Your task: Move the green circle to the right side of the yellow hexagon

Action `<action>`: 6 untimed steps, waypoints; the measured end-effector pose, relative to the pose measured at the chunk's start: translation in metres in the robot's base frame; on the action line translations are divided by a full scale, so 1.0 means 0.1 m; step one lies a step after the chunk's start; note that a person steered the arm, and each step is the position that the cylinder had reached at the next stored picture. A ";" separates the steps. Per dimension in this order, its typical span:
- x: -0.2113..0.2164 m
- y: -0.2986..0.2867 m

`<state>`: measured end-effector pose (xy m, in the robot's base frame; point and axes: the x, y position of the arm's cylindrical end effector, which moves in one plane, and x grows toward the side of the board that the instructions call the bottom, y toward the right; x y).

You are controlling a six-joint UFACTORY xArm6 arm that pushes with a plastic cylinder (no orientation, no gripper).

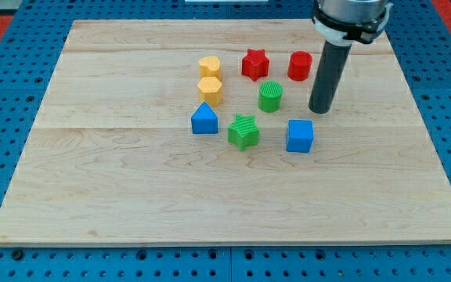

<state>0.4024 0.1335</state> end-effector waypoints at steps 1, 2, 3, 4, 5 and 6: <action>-0.02 -0.15; -0.06 -0.27; -0.12 -0.28; -0.17 -0.30; -0.18 -0.38; -0.18 -0.54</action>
<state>0.3840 0.0793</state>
